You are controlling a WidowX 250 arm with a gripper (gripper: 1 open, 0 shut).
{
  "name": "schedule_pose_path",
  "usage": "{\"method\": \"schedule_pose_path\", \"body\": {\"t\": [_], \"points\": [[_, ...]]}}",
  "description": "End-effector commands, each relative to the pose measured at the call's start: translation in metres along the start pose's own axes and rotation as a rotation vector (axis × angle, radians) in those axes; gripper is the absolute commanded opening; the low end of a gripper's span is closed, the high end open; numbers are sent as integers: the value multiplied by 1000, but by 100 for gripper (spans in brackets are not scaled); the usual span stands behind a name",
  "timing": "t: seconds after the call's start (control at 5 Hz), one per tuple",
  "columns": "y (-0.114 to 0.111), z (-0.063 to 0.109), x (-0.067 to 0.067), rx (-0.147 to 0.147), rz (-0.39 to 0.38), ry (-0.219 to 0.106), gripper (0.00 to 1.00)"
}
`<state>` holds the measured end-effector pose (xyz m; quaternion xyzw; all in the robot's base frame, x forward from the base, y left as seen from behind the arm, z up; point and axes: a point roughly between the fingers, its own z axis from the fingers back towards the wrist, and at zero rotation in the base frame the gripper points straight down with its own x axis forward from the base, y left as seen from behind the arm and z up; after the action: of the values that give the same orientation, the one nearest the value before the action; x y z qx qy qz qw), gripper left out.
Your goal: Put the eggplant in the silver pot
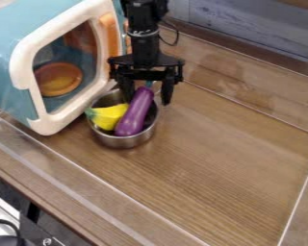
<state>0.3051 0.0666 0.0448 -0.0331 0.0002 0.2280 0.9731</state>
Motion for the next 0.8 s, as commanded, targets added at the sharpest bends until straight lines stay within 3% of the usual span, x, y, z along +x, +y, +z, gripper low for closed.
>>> {"method": "schedule_pose_path", "body": {"t": [0.0,0.2,0.6], "points": [[-4,19,10,-16,-4,-58,100],[-7,21,11,-18,-5,-59,100],[2,20,23,-20,-86,-56,100]]}}
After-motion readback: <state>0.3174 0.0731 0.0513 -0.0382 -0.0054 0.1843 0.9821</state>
